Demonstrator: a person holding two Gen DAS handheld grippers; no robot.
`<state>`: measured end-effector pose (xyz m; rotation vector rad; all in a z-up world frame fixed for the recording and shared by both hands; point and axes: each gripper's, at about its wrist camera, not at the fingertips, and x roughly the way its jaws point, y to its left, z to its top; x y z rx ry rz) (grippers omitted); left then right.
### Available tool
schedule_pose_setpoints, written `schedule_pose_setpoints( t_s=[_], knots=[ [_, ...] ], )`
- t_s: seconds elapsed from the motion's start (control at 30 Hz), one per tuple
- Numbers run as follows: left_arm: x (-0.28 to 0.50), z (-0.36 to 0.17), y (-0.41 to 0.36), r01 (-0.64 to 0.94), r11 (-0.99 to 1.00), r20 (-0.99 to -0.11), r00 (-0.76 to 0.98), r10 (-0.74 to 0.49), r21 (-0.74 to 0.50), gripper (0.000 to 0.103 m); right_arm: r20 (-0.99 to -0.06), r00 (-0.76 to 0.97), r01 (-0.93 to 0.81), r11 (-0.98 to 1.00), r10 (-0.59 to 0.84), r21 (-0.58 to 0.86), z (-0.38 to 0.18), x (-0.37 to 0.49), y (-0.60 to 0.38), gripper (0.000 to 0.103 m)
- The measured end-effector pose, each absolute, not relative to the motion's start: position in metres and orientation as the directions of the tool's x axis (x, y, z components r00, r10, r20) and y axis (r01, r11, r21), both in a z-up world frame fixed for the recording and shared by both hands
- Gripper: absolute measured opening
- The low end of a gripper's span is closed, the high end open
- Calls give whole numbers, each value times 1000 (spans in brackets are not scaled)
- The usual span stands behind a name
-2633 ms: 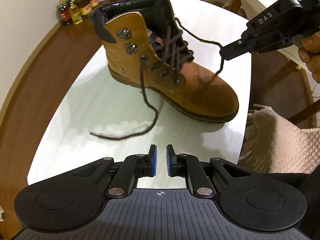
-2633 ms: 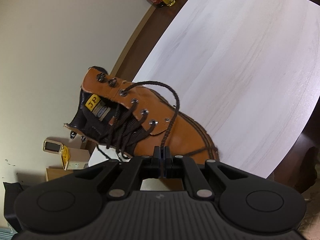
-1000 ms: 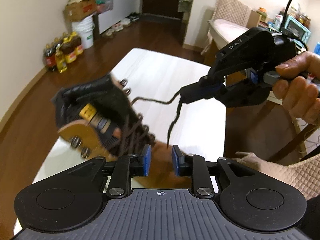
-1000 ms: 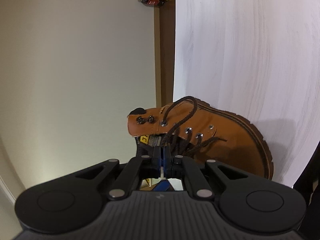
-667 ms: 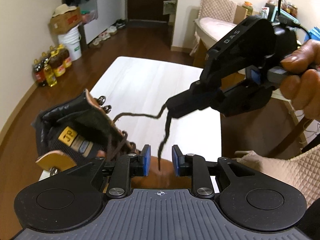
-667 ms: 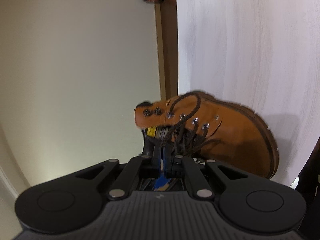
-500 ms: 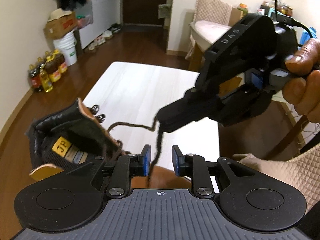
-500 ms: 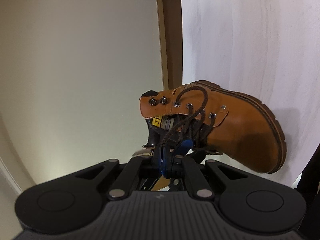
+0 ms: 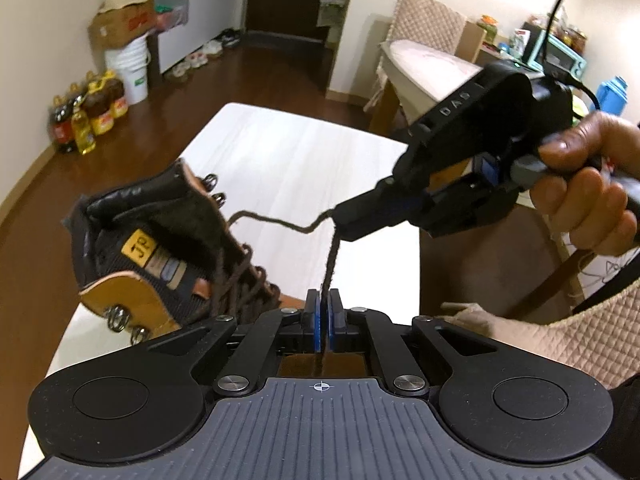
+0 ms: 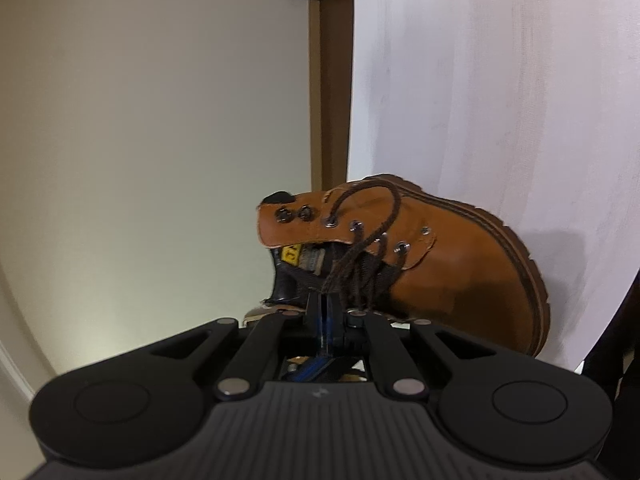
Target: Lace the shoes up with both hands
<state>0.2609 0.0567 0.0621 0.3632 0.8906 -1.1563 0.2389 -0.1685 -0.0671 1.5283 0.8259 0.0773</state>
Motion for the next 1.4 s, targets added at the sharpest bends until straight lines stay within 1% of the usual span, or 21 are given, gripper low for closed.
schedule_pose_setpoints(
  t_s=[0.17,0.23,0.27,0.3,0.37,0.43,0.5,0.57,0.63,0.7,0.73,0.9,0.93,0.97,1.0,1.3,1.4],
  knots=[
    [262,59,60,897,405,-782,122,-612,-177,3,-433,745,455,89,507,886,-72,236,-171,3],
    [261,60,61,895,407,-778,123,-616,-181,3,-453,739,467,106,498,878,-74,237,-172,3],
    [265,60,63,880,420,-775,103,-623,-221,3,-459,736,469,114,498,876,-75,238,-171,6],
    [266,60,64,873,427,-774,98,-626,-235,3,-466,730,471,125,500,873,-76,238,-169,7],
    [277,57,71,819,470,-763,63,-643,-328,3,-480,715,469,160,509,869,-77,239,-165,10],
    [281,57,75,806,480,-762,58,-646,-346,3,-476,699,455,182,533,872,-79,239,-157,14],
    [277,59,75,849,450,-784,70,-616,-277,3,-459,687,437,185,563,880,-83,238,-148,14],
    [272,61,72,886,410,-804,77,-589,-215,3,-421,698,424,139,580,895,-87,236,-144,17],
    [266,61,68,912,369,-815,75,-574,-177,3,-379,712,412,86,591,907,-91,236,-138,18],
    [264,61,66,921,352,-818,71,-570,-165,3,-343,718,396,51,606,917,-94,239,-129,18],
    [262,62,65,927,338,-817,67,-572,-161,3,-346,711,398,55,611,916,-94,242,-125,18],
    [255,61,60,940,316,-824,74,-562,-131,3,-371,693,401,97,618,911,-92,250,-116,17],
    [254,61,60,941,313,-824,75,-561,-127,3,-377,690,400,108,618,910,-91,251,-116,14],
    [254,61,61,940,317,-823,77,-563,-128,3,-378,686,398,115,621,910,-90,251,-116,5],
    [255,61,62,938,322,-822,80,-565,-130,3,-379,680,391,127,628,912,-89,252,-116,4],
    [256,61,73,925,357,-817,107,-567,-127,4,-389,724,388,129,570,912,-82,250,-131,3],
    [256,63,73,926,356,-818,105,-566,-128,4,-411,722,399,149,557,905,-80,249,-131,3]
  ],
)
